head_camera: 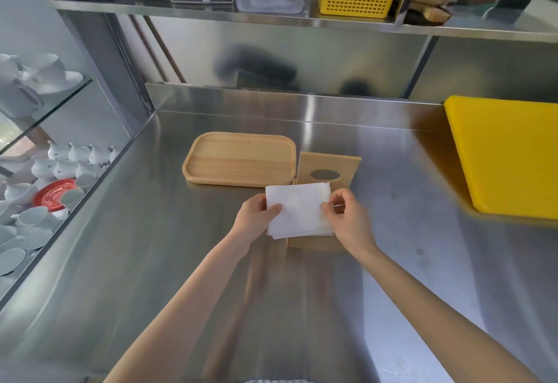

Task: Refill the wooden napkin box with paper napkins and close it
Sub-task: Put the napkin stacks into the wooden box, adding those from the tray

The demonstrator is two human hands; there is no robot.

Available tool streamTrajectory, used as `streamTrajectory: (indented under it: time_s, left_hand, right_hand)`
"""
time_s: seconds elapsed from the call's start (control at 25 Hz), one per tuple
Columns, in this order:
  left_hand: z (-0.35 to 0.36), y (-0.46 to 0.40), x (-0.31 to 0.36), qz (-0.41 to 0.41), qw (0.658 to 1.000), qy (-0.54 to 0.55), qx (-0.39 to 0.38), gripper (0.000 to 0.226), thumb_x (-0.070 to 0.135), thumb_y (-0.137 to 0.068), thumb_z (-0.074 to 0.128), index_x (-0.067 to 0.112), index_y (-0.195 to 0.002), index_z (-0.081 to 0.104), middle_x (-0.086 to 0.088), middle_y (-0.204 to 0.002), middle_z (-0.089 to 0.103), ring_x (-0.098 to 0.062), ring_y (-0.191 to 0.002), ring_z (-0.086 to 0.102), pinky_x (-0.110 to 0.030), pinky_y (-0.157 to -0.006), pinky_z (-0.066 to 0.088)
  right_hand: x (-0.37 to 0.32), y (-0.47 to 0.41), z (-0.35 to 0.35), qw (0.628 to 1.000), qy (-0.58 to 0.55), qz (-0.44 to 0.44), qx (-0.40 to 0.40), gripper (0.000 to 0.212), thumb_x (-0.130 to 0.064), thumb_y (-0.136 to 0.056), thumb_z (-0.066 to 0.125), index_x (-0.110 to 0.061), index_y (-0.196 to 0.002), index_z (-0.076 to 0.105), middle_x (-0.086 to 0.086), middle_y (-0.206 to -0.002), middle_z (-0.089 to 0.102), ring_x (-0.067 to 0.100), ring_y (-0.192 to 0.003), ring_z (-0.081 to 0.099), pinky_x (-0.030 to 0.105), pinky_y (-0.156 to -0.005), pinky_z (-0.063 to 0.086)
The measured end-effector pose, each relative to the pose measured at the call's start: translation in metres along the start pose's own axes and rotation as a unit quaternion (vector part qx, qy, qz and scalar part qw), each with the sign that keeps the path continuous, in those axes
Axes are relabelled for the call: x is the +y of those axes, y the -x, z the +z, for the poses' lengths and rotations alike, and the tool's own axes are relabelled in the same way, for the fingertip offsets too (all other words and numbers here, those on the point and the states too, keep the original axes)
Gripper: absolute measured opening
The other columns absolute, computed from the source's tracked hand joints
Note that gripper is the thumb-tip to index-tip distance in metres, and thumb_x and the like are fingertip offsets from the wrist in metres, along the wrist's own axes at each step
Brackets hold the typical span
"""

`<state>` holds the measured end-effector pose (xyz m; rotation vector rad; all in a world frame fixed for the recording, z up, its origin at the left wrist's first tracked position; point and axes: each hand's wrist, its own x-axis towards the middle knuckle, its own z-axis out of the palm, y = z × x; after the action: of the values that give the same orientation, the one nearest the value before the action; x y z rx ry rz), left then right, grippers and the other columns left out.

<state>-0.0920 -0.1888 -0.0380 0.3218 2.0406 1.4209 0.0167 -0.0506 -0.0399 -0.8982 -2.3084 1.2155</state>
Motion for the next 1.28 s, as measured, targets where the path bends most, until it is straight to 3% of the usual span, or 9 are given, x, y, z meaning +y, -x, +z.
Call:
streamTrajectory:
  time_s: [0.16,0.32,0.4,0.56,0.8,0.92,1.04,1.2,1.28]
  left_hand:
    - [0.024,-0.006,0.015,0.052,0.988,-0.144,0.006,0.027,0.020,-0.090,0.051,0.007,-0.113,0.056,-0.003,-0.101,0.060,-0.019,-0.091,0.053,-0.024,-0.069,0.041]
    - [0.040,-0.017,0.025,0.089,0.960,-0.266,0.016,0.016,0.019,-0.091,0.049,0.005,-0.098,0.049,-0.009,-0.090,0.053,-0.026,-0.083,0.048,-0.027,-0.063,0.037]
    - [0.047,-0.024,0.027,0.114,0.921,-0.372,0.029,0.021,0.020,-0.093,0.046,0.003,-0.105,0.048,-0.015,-0.098,0.058,-0.033,-0.094,0.053,-0.032,-0.070,0.038]
    - [0.059,-0.037,0.017,0.198,0.796,-0.567,0.074,0.029,0.015,-0.095,0.039,0.007,-0.122,0.046,-0.004,-0.120,0.062,-0.025,-0.119,0.044,-0.029,-0.088,0.033]
    - [0.068,-0.051,0.006,0.192,0.735,-0.649,0.046,0.025,0.014,-0.090,0.051,0.013,-0.115,0.049,0.001,-0.115,0.066,-0.021,-0.121,0.040,-0.029,-0.090,0.030]
    - [0.071,-0.053,0.007,0.194,0.724,-0.660,0.041,0.023,0.016,-0.090,0.052,0.014,-0.113,0.050,0.001,-0.113,0.067,-0.022,-0.121,0.041,-0.029,-0.090,0.030]
    - [0.070,-0.054,0.007,0.212,0.741,-0.636,0.050,0.024,0.019,-0.092,0.050,0.013,-0.114,0.048,-0.001,-0.117,0.064,-0.022,-0.121,0.043,-0.029,-0.091,0.031]
    - [0.065,-0.044,0.010,0.228,0.764,-0.600,0.073,0.033,0.028,-0.093,0.048,0.009,-0.121,0.043,-0.005,-0.124,0.051,-0.024,-0.116,0.045,-0.031,-0.091,0.033]
    - [0.062,-0.041,0.011,0.239,0.761,-0.598,0.083,0.034,0.030,-0.092,0.050,0.009,-0.118,0.046,-0.005,-0.120,0.051,-0.024,-0.110,0.048,-0.031,-0.088,0.034]
  right_hand:
    - [0.015,-0.007,-0.019,0.998,0.067,-0.013,0.009,0.004,-0.012,-0.089,0.058,-0.008,-0.091,0.056,0.001,-0.085,0.058,0.019,-0.078,0.053,0.024,-0.070,0.039]
    - [0.025,-0.021,-0.028,0.988,0.147,-0.035,-0.013,0.012,-0.012,-0.089,0.058,-0.004,-0.098,0.058,0.004,-0.085,0.057,0.024,-0.080,0.054,0.029,-0.068,0.042]
    - [0.026,-0.027,-0.027,0.980,0.191,-0.039,-0.027,0.014,-0.012,-0.090,0.056,-0.005,-0.101,0.058,0.010,-0.093,0.062,0.029,-0.089,0.057,0.032,-0.071,0.044]
    - [0.023,-0.038,-0.023,0.942,0.327,-0.059,-0.049,0.015,-0.018,-0.091,0.053,-0.013,-0.105,0.057,0.003,-0.107,0.065,0.023,-0.106,0.052,0.032,-0.070,0.045]
    - [0.022,-0.052,-0.010,0.894,0.436,-0.069,-0.080,0.017,-0.010,-0.089,0.051,-0.013,-0.105,0.058,0.004,-0.108,0.068,0.023,-0.110,0.052,0.029,-0.064,0.034]
    - [0.023,-0.053,-0.005,0.877,0.467,-0.072,-0.091,0.022,-0.003,-0.086,0.052,-0.011,-0.106,0.058,0.005,-0.112,0.067,0.025,-0.113,0.051,0.029,-0.066,0.030]
    - [0.026,-0.053,-0.001,0.876,0.468,-0.069,-0.093,0.024,-0.001,-0.085,0.052,-0.010,-0.107,0.059,0.005,-0.114,0.066,0.026,-0.115,0.049,0.029,-0.067,0.029]
    - [0.024,-0.046,-0.002,0.877,0.470,-0.094,-0.024,0.021,-0.008,-0.070,0.075,-0.010,-0.089,0.066,0.006,-0.098,0.066,0.027,-0.093,0.060,0.027,-0.061,0.032]
    - [0.025,-0.042,-0.006,0.884,0.455,-0.105,-0.027,0.021,-0.008,-0.075,0.071,-0.009,-0.095,0.064,0.008,-0.102,0.061,0.029,-0.094,0.059,0.031,-0.067,0.040]
